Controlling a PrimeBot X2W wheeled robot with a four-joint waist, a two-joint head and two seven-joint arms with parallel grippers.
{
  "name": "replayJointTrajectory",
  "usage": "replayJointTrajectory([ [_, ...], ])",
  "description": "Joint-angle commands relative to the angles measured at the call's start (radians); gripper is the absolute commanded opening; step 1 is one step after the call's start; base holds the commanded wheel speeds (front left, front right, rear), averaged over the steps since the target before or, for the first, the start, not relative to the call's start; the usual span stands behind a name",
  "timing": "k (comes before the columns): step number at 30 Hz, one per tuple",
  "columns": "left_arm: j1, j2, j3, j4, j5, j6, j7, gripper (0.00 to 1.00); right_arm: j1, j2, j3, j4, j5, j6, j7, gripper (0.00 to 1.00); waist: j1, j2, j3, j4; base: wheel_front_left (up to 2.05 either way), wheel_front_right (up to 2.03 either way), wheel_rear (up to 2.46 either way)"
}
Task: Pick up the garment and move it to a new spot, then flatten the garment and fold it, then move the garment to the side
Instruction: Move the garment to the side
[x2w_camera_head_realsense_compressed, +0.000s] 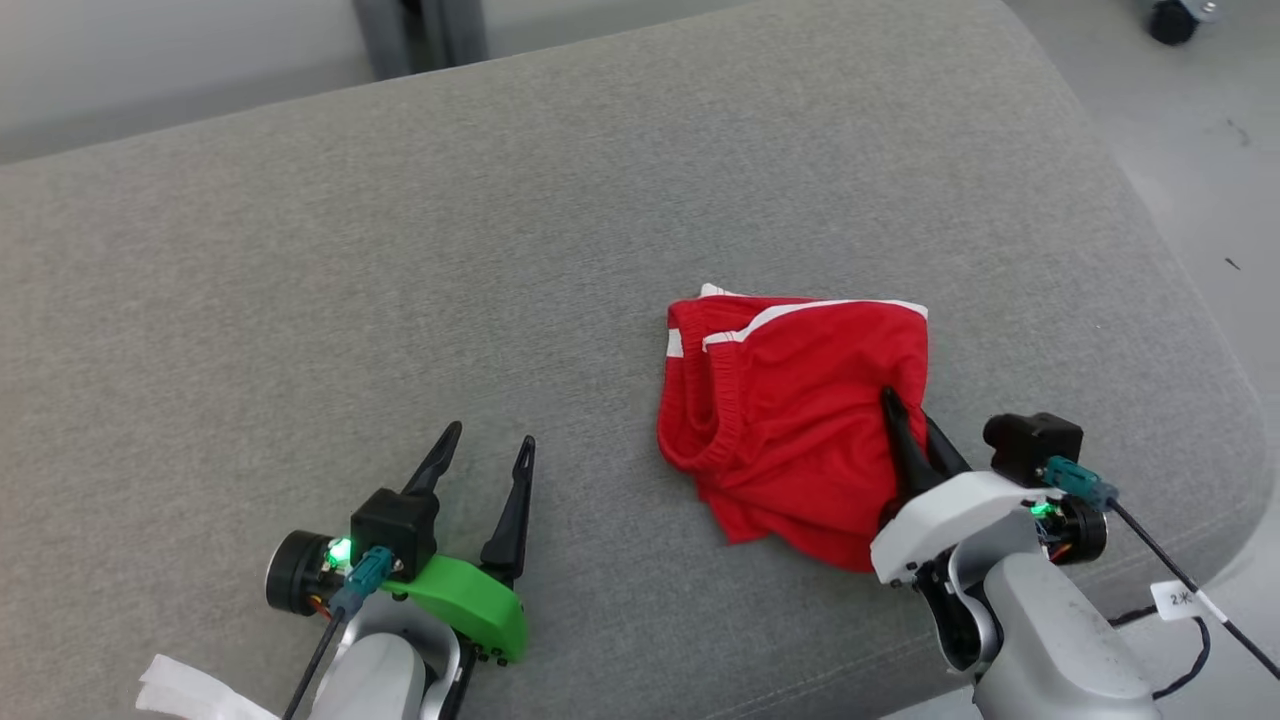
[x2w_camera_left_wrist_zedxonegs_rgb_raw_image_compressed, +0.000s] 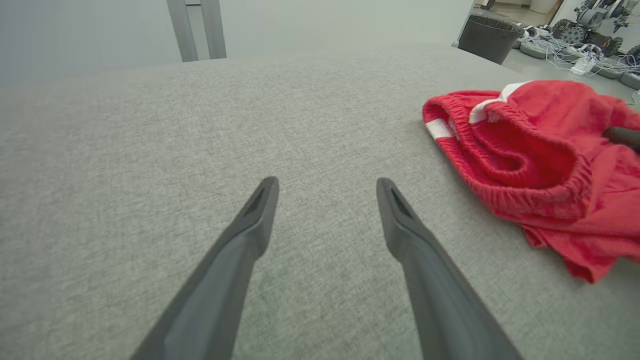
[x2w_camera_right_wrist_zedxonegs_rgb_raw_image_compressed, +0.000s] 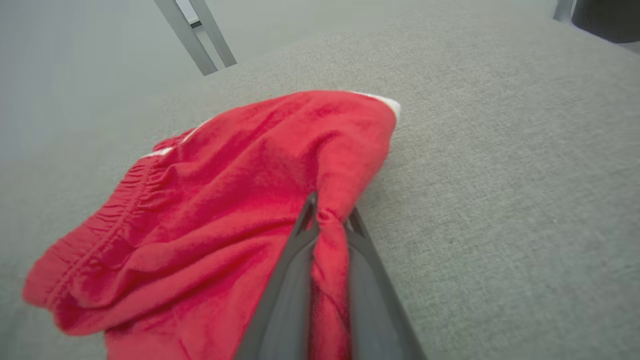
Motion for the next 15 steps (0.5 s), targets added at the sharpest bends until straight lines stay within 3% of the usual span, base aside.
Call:
replayJointTrajectory([
  [1,-0.018,0.006,0.001,0.004,0.005,-0.003,0.000,1.00,-0.036,0.001,0.003,0.002,-0.039,-0.001,-0.001,0.00,0.0000,-0.0001,0.036,-0.069,0.00,0.00,0.00],
  [5,-0.020,0.012,-0.003,0.017,0.022,-0.007,0.000,1.00,-0.102,-0.013,-0.029,0.063,-0.146,-0.002,-0.001,0.00,0.0000,-0.0001,0.062,-0.054,0.00,0.00,0.00],
  [15,-0.029,0.024,0.004,0.017,0.030,-0.008,0.001,1.00,-0.306,-0.229,-0.156,0.296,-0.380,-0.002,0.010,0.00,0.0000,-0.0001,0.117,0.063,0.00,0.00,0.00],
])
